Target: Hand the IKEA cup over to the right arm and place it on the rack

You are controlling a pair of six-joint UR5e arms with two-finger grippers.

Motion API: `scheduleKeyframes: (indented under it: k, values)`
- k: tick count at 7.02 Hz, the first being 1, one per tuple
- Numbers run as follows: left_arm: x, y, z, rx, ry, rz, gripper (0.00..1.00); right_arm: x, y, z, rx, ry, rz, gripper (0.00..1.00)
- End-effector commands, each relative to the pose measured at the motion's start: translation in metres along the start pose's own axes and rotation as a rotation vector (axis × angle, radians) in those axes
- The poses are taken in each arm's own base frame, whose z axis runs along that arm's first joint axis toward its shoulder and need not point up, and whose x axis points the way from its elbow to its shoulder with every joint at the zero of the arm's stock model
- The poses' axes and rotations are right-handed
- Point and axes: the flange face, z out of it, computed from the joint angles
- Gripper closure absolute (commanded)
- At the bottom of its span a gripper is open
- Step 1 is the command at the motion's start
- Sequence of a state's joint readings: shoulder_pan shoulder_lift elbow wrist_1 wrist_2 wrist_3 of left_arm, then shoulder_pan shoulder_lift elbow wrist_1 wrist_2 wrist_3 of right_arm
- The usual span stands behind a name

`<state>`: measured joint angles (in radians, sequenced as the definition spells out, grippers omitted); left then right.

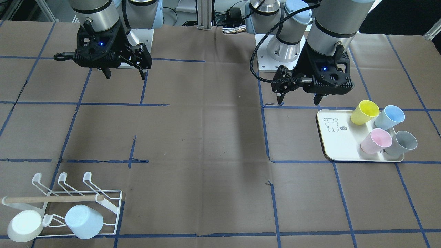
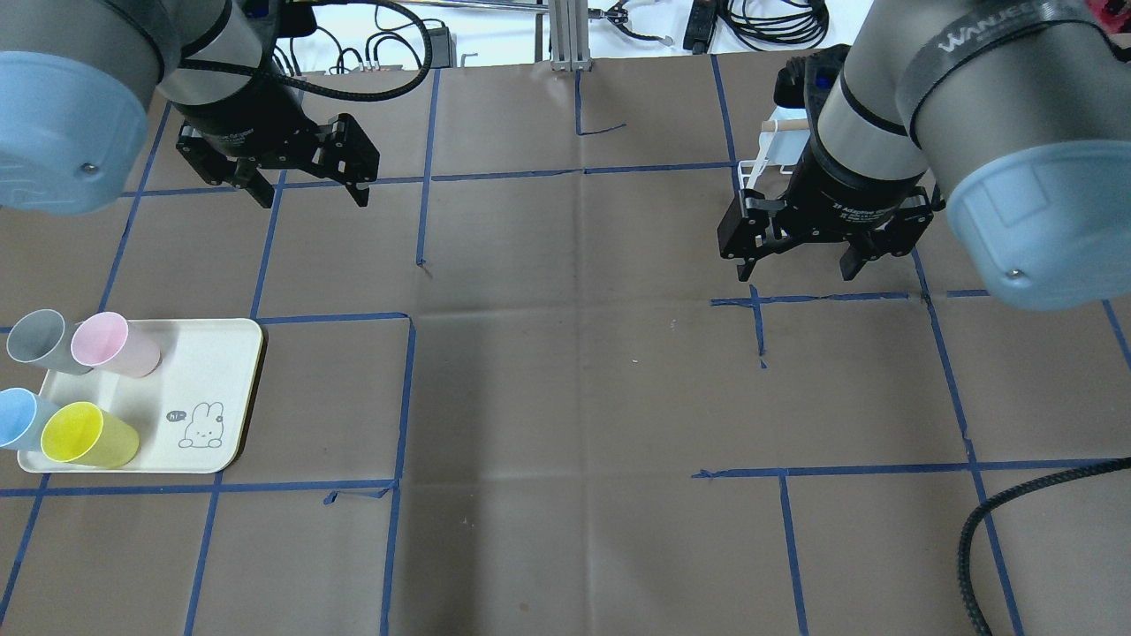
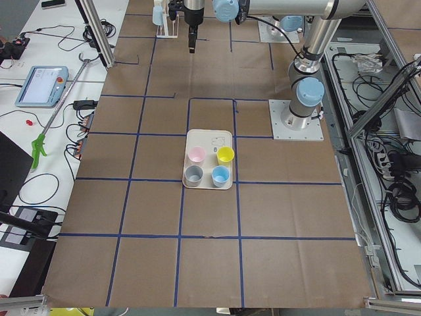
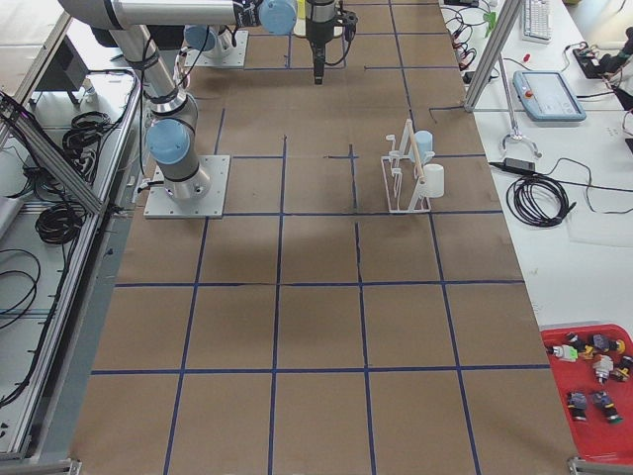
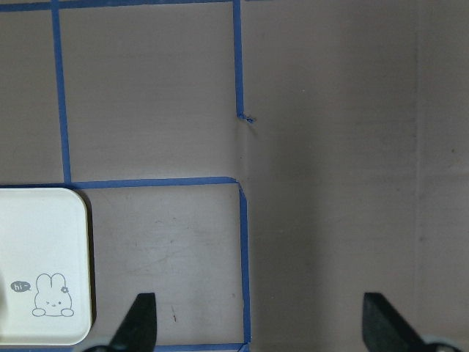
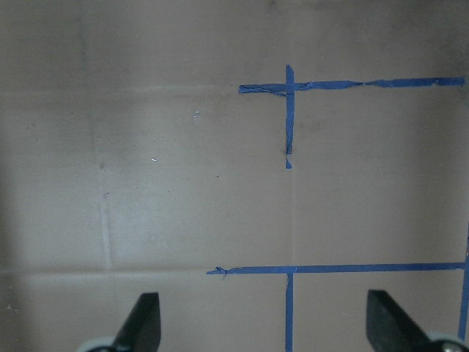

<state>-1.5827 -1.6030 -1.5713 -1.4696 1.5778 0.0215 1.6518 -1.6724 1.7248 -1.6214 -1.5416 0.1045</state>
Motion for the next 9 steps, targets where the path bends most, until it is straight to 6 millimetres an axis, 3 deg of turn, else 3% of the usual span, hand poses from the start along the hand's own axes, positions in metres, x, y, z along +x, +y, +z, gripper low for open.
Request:
scheduleKeyframes:
  k: [1, 9]
  values:
    - [0.0003, 0.0002, 0.0005, -0.001, 0.001, 0.000, 0.00, 0.0003, -0.0007, -0.0016, 0.003, -0.002, 0.001, 0.00]
    - [-0.0005, 0.0000, 0.0005, -0.001, 0.001, -0.001, 0.00, 0.0002, -0.0045, 0.0049, -0.007, 0.001, 0.001, 0.00]
